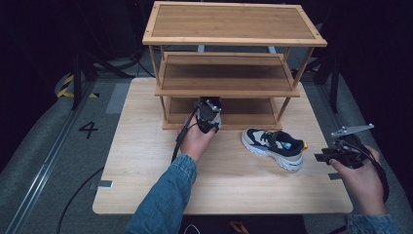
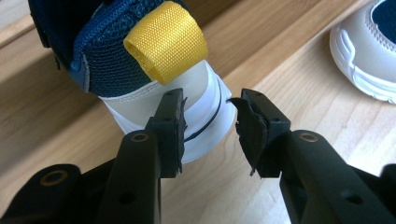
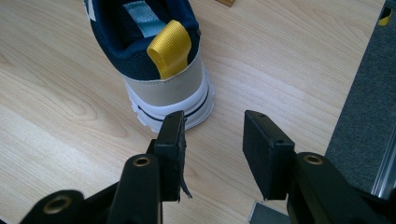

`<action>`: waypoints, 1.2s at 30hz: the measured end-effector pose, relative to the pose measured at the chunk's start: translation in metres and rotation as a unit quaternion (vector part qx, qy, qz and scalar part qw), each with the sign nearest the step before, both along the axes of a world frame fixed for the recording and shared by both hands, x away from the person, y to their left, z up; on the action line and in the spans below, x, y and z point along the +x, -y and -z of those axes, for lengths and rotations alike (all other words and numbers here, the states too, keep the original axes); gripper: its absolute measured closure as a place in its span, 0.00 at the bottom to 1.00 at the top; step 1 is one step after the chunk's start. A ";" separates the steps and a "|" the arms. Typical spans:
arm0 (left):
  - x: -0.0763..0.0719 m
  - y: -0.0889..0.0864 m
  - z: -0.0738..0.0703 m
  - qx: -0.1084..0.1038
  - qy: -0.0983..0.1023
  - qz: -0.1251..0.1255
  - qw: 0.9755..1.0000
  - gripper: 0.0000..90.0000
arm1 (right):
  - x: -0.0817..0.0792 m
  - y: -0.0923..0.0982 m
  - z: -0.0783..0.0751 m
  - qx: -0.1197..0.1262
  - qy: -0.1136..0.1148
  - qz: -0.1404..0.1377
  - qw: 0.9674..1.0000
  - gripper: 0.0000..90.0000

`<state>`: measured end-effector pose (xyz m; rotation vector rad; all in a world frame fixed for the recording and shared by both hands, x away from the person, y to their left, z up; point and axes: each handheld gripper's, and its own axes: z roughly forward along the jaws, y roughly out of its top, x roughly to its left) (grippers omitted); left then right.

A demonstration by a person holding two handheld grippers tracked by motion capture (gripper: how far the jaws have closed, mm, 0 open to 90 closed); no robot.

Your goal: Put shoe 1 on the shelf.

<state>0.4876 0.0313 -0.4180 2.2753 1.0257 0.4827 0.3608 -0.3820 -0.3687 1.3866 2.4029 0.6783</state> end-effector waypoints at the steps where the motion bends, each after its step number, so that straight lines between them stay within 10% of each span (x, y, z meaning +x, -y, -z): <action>1: 0.001 0.000 0.000 -0.001 0.002 0.000 1.000 0.67 | 0.000 0.000 0.000 0.000 0.000 0.000 1.000 0.67; 19: 0.017 0.008 0.008 -0.018 -0.014 0.026 0.999 0.56 | 0.000 0.000 0.000 0.002 0.002 0.002 1.000 0.67; 36: -0.020 0.010 -0.030 -0.016 -0.029 0.043 0.999 0.38 | 0.000 0.000 -0.003 0.001 0.005 0.001 1.000 0.66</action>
